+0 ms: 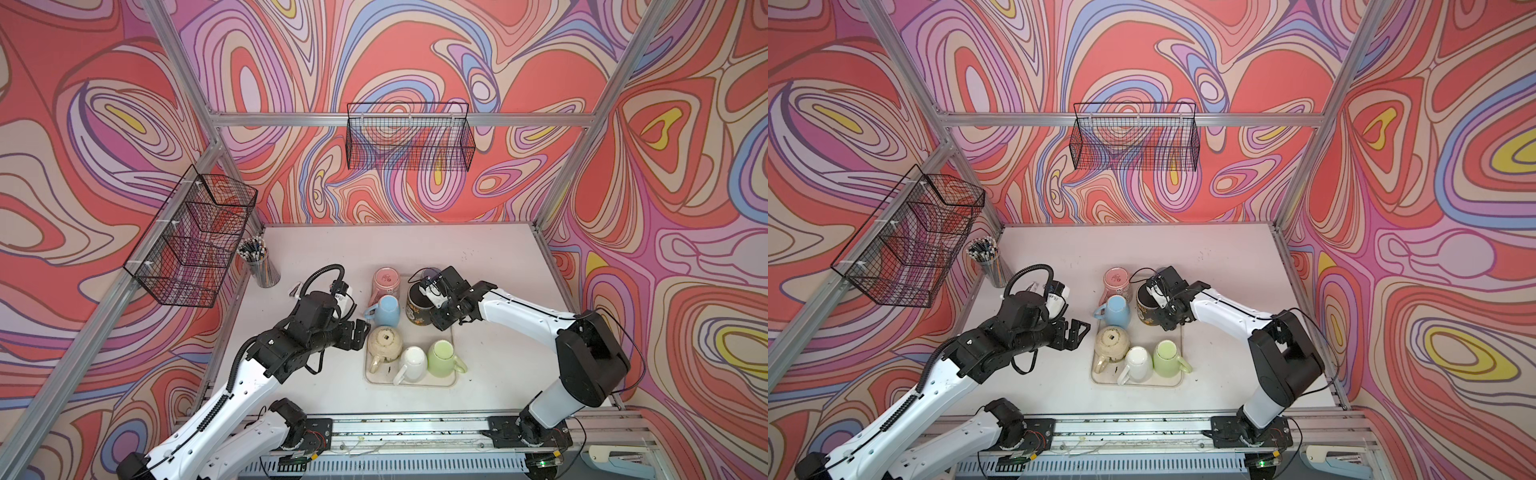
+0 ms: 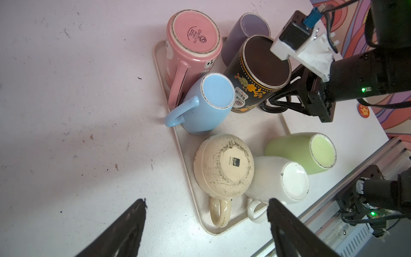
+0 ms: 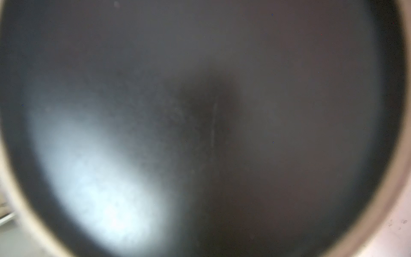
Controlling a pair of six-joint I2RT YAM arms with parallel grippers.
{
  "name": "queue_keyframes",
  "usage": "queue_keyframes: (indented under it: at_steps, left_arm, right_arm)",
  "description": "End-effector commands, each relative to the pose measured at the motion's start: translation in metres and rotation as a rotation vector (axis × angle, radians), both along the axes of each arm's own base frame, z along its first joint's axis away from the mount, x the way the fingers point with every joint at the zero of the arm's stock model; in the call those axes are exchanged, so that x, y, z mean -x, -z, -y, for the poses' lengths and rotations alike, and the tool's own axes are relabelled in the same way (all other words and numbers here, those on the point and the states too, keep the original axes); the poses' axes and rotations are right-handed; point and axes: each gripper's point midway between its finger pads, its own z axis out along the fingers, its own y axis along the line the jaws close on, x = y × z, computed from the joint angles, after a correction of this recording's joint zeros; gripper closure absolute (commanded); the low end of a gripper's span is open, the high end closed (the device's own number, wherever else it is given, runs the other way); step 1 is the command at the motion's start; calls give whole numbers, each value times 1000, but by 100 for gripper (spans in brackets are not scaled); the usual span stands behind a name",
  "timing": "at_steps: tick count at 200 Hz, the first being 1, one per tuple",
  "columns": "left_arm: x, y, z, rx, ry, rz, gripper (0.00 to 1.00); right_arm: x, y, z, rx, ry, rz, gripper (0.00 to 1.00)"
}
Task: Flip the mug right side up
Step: 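Close the right gripper on the black skull mug's rim, then lift the black skull mug off the tray with the right gripper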
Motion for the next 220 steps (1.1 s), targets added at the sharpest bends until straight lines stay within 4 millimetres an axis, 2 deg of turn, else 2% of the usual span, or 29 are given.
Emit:
queue_keyframes:
  at_steps: [1, 35, 75, 123, 142, 152, 183, 220]
  left_arm:
    - [0, 2, -1, -11, 0, 9, 11]
    - [0, 2, -2, -14, -4, 10, 12]
    - [-1, 4, -2, -19, -3, 5, 11]
    - [-2, 5, -2, -18, -10, 2, 11]
    - [-2, 4, -2, -23, -14, -1, 9]
    - [-3, 3, -4, -31, -24, 2, 0]
    - [-4, -5, -9, -30, -45, 36, 0]
    - [-4, -14, -12, -9, -62, 66, 0]
  right_arm:
    - [-7, -4, -6, -4, -13, 24, 74]
    - [-8, -2, -6, 6, -20, 21, 81]
    - [-8, 4, -6, 11, -20, 15, 100]
    - [-8, -3, -8, -9, -31, 41, 100]
    - [-9, -15, -10, -37, -43, 72, 100]
    - [-9, -22, -11, -54, -45, 93, 100]
    - [-10, -41, -14, -99, -48, 147, 100]
    - [-8, -53, -20, -161, -22, 164, 100]
